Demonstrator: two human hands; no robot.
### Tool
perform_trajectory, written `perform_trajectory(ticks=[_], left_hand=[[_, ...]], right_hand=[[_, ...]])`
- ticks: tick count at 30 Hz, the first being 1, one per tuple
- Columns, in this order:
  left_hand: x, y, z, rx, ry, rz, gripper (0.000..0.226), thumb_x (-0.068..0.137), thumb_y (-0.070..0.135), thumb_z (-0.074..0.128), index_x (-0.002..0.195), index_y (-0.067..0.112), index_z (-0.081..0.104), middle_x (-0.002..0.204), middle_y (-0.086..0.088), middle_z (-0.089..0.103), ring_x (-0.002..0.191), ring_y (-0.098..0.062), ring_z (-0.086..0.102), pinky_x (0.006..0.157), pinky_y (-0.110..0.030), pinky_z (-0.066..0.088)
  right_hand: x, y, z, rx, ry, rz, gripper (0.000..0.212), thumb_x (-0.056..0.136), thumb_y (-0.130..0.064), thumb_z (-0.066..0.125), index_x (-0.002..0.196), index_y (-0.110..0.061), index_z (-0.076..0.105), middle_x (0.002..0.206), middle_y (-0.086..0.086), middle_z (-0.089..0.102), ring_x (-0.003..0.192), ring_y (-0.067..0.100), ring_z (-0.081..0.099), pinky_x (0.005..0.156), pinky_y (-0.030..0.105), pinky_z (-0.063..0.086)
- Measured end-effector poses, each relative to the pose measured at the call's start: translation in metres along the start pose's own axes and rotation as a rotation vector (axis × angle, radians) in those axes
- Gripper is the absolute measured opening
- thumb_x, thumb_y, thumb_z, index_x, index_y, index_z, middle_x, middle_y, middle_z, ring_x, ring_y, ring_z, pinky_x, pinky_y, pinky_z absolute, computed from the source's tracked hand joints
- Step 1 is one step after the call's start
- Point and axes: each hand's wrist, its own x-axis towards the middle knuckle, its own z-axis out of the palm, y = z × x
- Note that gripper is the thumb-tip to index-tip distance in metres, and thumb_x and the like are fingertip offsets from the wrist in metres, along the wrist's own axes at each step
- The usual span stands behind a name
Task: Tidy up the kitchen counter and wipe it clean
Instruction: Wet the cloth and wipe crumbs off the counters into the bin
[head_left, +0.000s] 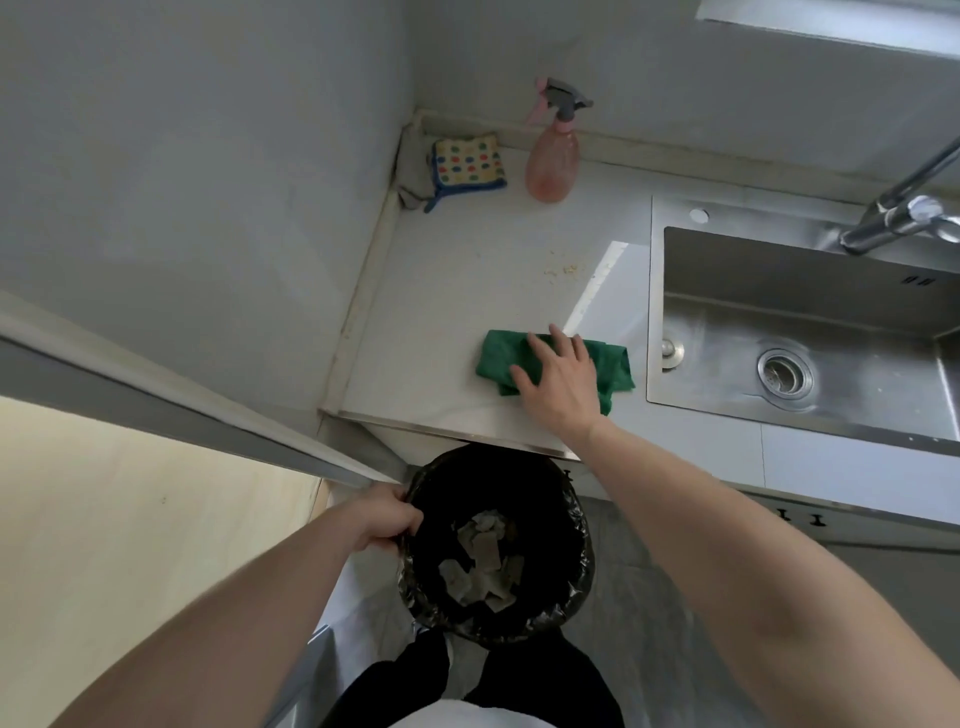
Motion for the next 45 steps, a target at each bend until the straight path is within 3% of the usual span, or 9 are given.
perform_trajectory(ticks=[3, 7, 12, 17, 22, 26, 33, 37, 45], left_hand=[[0.005, -0.004, -0.001, 0.003, 0.004, -0.007, 0.034, 0.079, -0.005, 0.06, 0.11, 0.007, 0.069, 0.094, -0.014, 0.072, 0.07, -0.024, 0.07, 0.057, -0.028, 0.06], [0.01, -0.009, -0.005, -0.005, 0.009, -0.018, 0.039, 0.073, -0.002, 0.062, 0.11, 0.004, 0.07, 0.106, -0.022, 0.074, 0.077, -0.027, 0.071, 0.075, -0.039, 0.063], [0.01, -0.01, -0.007, -0.003, -0.001, -0.017, 0.038, 0.071, -0.001, 0.063, 0.109, 0.002, 0.07, 0.101, -0.02, 0.074, 0.078, -0.03, 0.072, 0.078, -0.038, 0.062], [0.005, -0.007, -0.009, 0.0, 0.003, -0.023, 0.035, 0.075, -0.003, 0.063, 0.109, 0.001, 0.069, 0.105, -0.022, 0.075, 0.087, -0.034, 0.075, 0.085, -0.048, 0.063], [0.0, -0.003, -0.009, 0.029, 0.011, -0.017, 0.033, 0.078, -0.003, 0.062, 0.11, 0.0, 0.067, 0.104, -0.021, 0.073, 0.081, -0.031, 0.073, 0.085, -0.045, 0.063], [-0.001, -0.001, -0.011, 0.053, 0.009, -0.027, 0.033, 0.08, -0.003, 0.063, 0.113, -0.001, 0.067, 0.11, -0.024, 0.073, 0.088, -0.037, 0.076, 0.083, -0.045, 0.064], [-0.002, -0.001, -0.017, 0.057, -0.006, -0.046, 0.035, 0.079, -0.002, 0.064, 0.114, 0.001, 0.066, 0.112, -0.022, 0.072, 0.094, -0.035, 0.076, 0.082, -0.045, 0.064], [0.001, -0.004, -0.016, 0.045, -0.006, -0.051, 0.039, 0.072, 0.0, 0.065, 0.11, 0.005, 0.068, 0.108, -0.019, 0.073, 0.09, -0.031, 0.076, 0.082, -0.047, 0.064], [0.012, -0.009, -0.01, -0.004, 0.02, -0.059, 0.048, 0.058, 0.006, 0.064, 0.105, 0.005, 0.071, 0.1, -0.024, 0.074, 0.079, -0.035, 0.074, 0.08, -0.049, 0.062]], right_hand=[[0.009, 0.0, 0.005, -0.084, -0.087, 0.024, 0.066, 0.101, -0.051, 0.047, 0.159, -0.027, 0.026, 0.167, 0.006, 0.018, 0.152, 0.042, 0.012, 0.12, 0.064, 0.018], [0.001, -0.007, 0.013, -0.156, -0.143, -0.064, 0.071, 0.1, -0.055, 0.046, 0.16, -0.027, 0.022, 0.168, 0.005, 0.016, 0.152, 0.043, 0.01, 0.119, 0.066, 0.017], [-0.035, -0.009, 0.027, -0.172, -0.15, -0.212, 0.078, 0.097, -0.064, 0.045, 0.161, -0.027, 0.021, 0.169, 0.002, 0.011, 0.154, 0.04, 0.004, 0.122, 0.065, 0.011], [-0.06, -0.011, 0.04, -0.262, -0.198, -0.331, 0.089, 0.092, -0.072, 0.045, 0.162, -0.024, 0.016, 0.17, 0.001, 0.008, 0.155, 0.037, 0.002, 0.122, 0.065, 0.01], [-0.075, -0.008, 0.046, -0.334, -0.193, -0.408, 0.071, 0.103, -0.045, 0.049, 0.162, -0.021, 0.017, 0.169, 0.003, 0.012, 0.156, 0.035, 0.008, 0.121, 0.063, 0.02], [-0.089, 0.002, 0.036, -0.177, -0.163, -0.463, 0.055, 0.106, -0.031, 0.045, 0.159, -0.023, 0.03, 0.165, -0.003, 0.028, 0.154, 0.027, 0.022, 0.122, 0.051, 0.027], [-0.074, 0.021, -0.037, 0.196, 0.214, -0.319, 0.047, 0.103, -0.027, 0.056, 0.149, -0.025, 0.048, 0.149, -0.006, 0.05, 0.131, 0.018, 0.051, 0.106, 0.033, 0.045], [-0.009, 0.048, -0.078, 0.184, 0.389, -0.126, 0.049, 0.099, -0.027, 0.061, 0.146, -0.031, 0.052, 0.137, 0.004, 0.047, 0.118, 0.025, 0.052, 0.097, 0.037, 0.049], [0.115, 0.074, -0.108, -0.033, 0.335, 0.024, 0.042, 0.101, -0.025, 0.054, 0.143, -0.031, 0.05, 0.133, 0.012, 0.043, 0.119, 0.034, 0.042, 0.092, 0.045, 0.049]])
